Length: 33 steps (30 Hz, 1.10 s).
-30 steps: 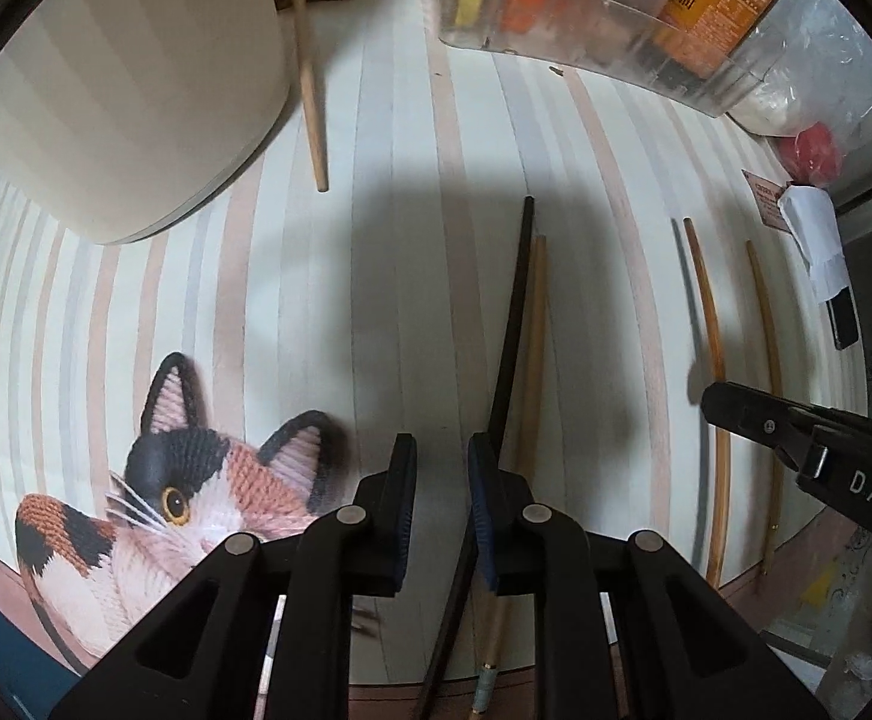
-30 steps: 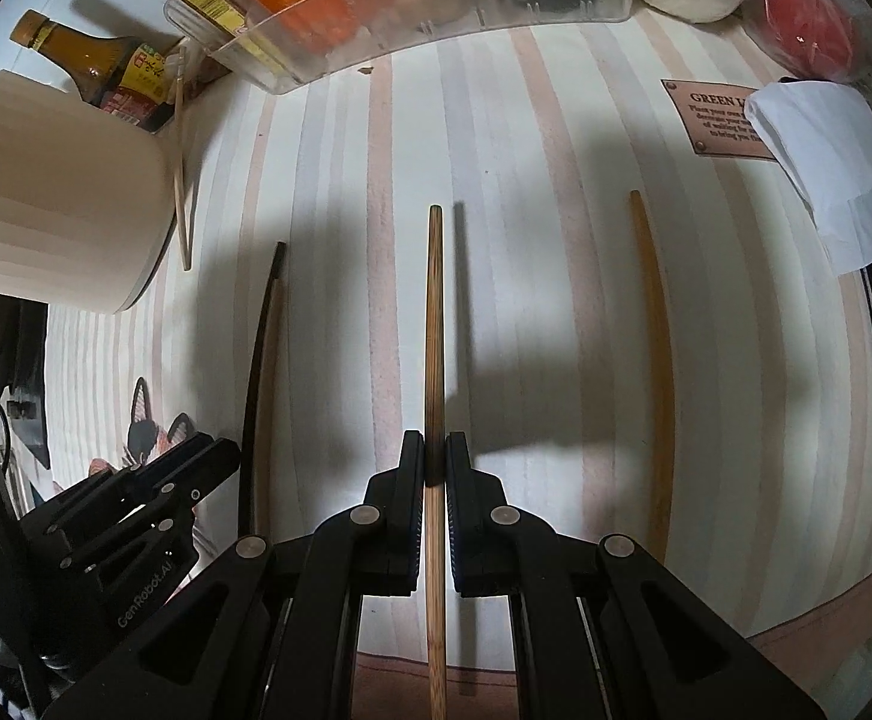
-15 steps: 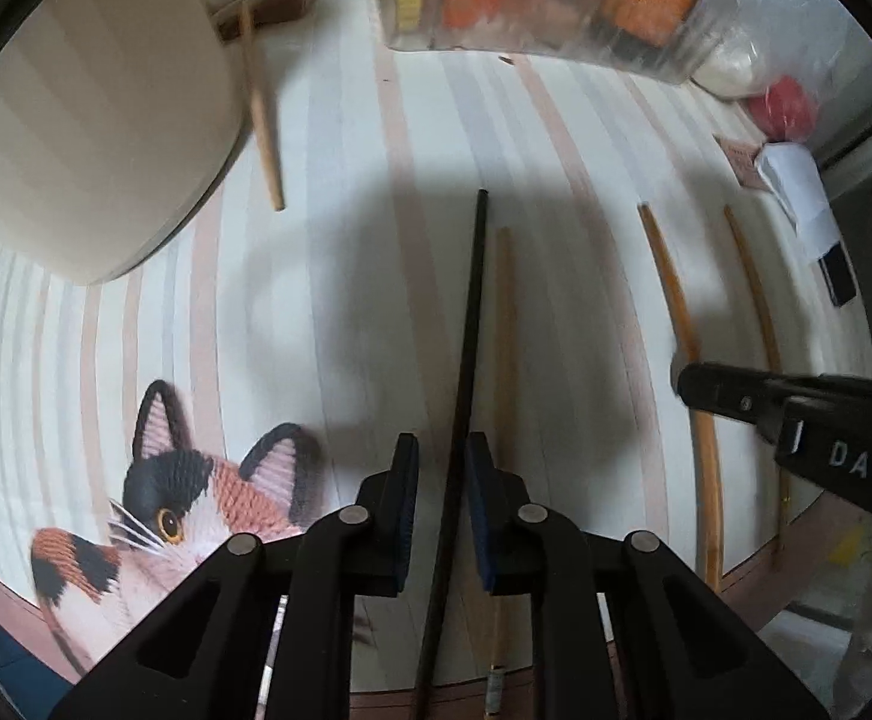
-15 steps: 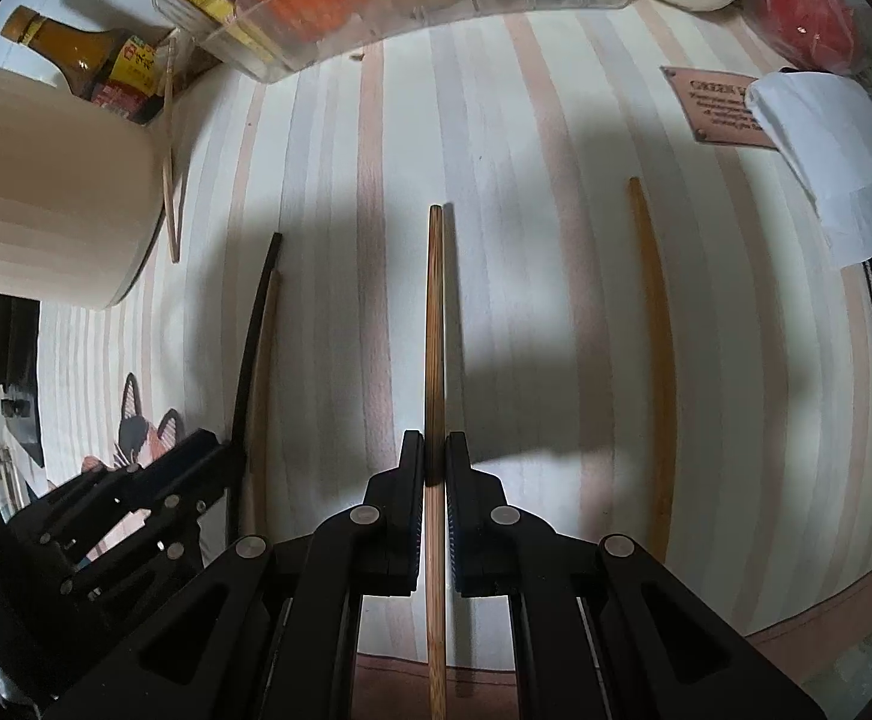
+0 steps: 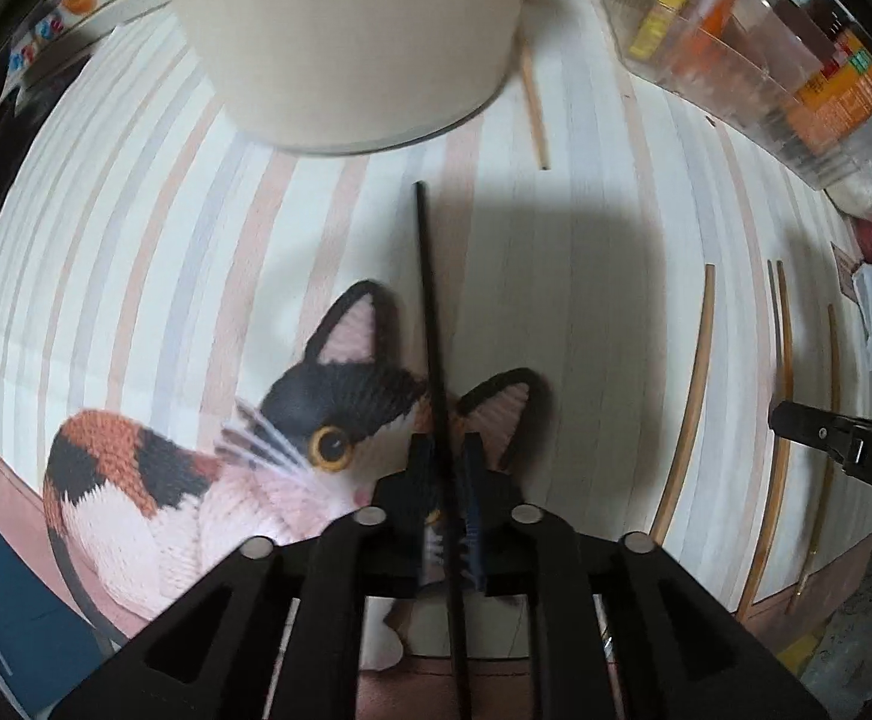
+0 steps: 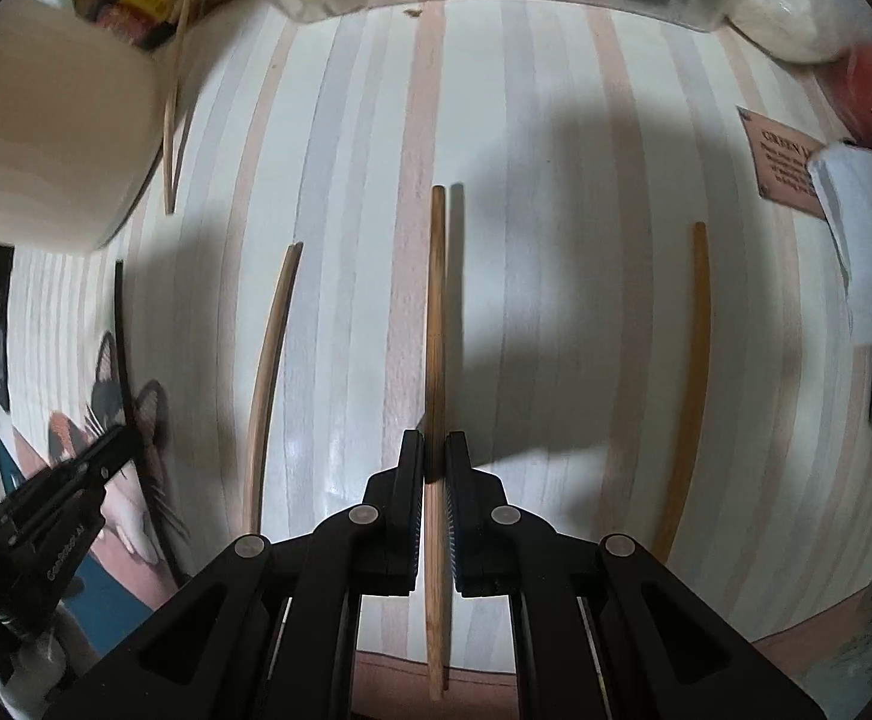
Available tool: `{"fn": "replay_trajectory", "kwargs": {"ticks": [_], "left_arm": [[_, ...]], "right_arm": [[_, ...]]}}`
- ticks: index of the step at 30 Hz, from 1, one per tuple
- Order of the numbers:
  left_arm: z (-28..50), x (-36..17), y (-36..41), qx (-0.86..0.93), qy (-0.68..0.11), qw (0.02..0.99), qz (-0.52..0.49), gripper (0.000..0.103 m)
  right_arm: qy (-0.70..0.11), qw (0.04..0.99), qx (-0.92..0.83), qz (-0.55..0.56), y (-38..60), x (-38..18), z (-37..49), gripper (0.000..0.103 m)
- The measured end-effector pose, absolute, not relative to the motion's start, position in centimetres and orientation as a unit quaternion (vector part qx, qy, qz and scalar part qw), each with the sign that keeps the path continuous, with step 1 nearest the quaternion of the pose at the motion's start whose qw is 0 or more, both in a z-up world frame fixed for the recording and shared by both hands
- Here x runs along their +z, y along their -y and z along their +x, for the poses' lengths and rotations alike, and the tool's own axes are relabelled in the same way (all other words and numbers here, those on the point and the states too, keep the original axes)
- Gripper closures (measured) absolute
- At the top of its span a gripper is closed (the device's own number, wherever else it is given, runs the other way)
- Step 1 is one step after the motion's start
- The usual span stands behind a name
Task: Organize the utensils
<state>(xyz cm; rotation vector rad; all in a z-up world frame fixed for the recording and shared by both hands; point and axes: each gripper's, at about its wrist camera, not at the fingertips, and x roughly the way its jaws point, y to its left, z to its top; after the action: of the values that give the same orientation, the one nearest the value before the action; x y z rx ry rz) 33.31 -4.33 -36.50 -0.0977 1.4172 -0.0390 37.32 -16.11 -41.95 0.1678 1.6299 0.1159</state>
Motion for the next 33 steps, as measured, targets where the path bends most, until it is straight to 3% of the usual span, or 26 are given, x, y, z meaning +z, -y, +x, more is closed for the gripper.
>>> {"fn": "replay_trajectory", "kwargs": {"ticks": [1, 2, 3, 5, 11, 15, 17, 18, 19, 20, 21, 24, 26, 28, 33], "left_arm": [[33.4, -36.5, 4.9, -0.037, -0.647, 0.76, -0.048, 0.069], [33.1, -36.5, 5.4, -0.055, -0.644, 0.761, -0.053, 0.046], [33.4, -36.7, 6.0, -0.069, -0.641, 0.763, -0.054, 0.03], [33.1, -36.8, 6.7, -0.058, -0.624, 0.778, -0.042, 0.026], [33.2, -37.6, 7.8, -0.054, -0.605, 0.793, -0.046, 0.0], [33.5, -38.2, 9.8, -0.036, -0.607, 0.794, 0.008, 0.0], [33.6, -38.1, 9.8, -0.034, -0.6, 0.8, 0.002, 0.0], [33.7, -38.0, 9.8, -0.032, -0.598, 0.801, 0.0, 0.0], [33.7, -38.0, 9.8, -0.029, -0.598, 0.801, -0.002, 0.0], [33.7, -38.0, 9.9, -0.028, -0.596, 0.803, -0.002, 0.0], [33.8, -38.0, 10.0, -0.03, -0.595, 0.803, -0.001, 0.0], [34.3, -38.1, 9.8, -0.038, -0.597, 0.801, 0.006, 0.0], [34.4, -37.9, 9.4, -0.038, -0.607, 0.794, 0.013, 0.0], [33.9, -37.6, 8.5, -0.026, -0.613, 0.79, 0.01, 0.009], [33.1, -37.0, 6.1, -0.028, -0.622, 0.783, 0.004, 0.042]], "right_arm": [[-0.729, 0.678, 0.051, 0.072, 16.1, -42.0, 37.4, 0.095], [-0.731, 0.677, 0.051, 0.069, 15.9, -42.0, 37.5, 0.095], [-0.735, 0.674, 0.045, 0.061, 15.9, -42.0, 37.5, 0.095], [-0.732, 0.678, 0.033, 0.053, 16.0, -41.7, 37.5, 0.094], [-0.716, 0.696, 0.019, 0.062, 17.0, -40.4, 36.8, 0.094], [-0.685, 0.724, 0.015, 0.083, 18.2, -39.4, 35.9, 0.094], [-0.674, 0.733, 0.01, 0.091, 19.1, -39.0, 35.7, 0.085], [-0.671, 0.736, 0.01, 0.093, 19.3, -38.8, 35.5, 0.059], [-0.667, 0.739, 0.008, 0.092, 19.6, -38.7, 35.3, 0.022], [-0.665, 0.742, 0.009, 0.091, 20.1, -38.6, 35.3, 0.009], [-0.66, 0.746, 0.014, 0.088, 20.2, -38.4, 35.0, 0.005], [-0.667, 0.742, 0.001, 0.063, 20.9, -38.3, 34.6, 0.005], [-0.671, 0.739, -0.001, 0.059, 20.7, -38.9, 34.3, 0.011], [-0.68, 0.73, -0.001, 0.061, 19.9, -39.4, 34.2, 0.036], [-0.699, 0.712, 0.016, 0.062, 18.2, -41.1, 33.9, 0.058]]}}
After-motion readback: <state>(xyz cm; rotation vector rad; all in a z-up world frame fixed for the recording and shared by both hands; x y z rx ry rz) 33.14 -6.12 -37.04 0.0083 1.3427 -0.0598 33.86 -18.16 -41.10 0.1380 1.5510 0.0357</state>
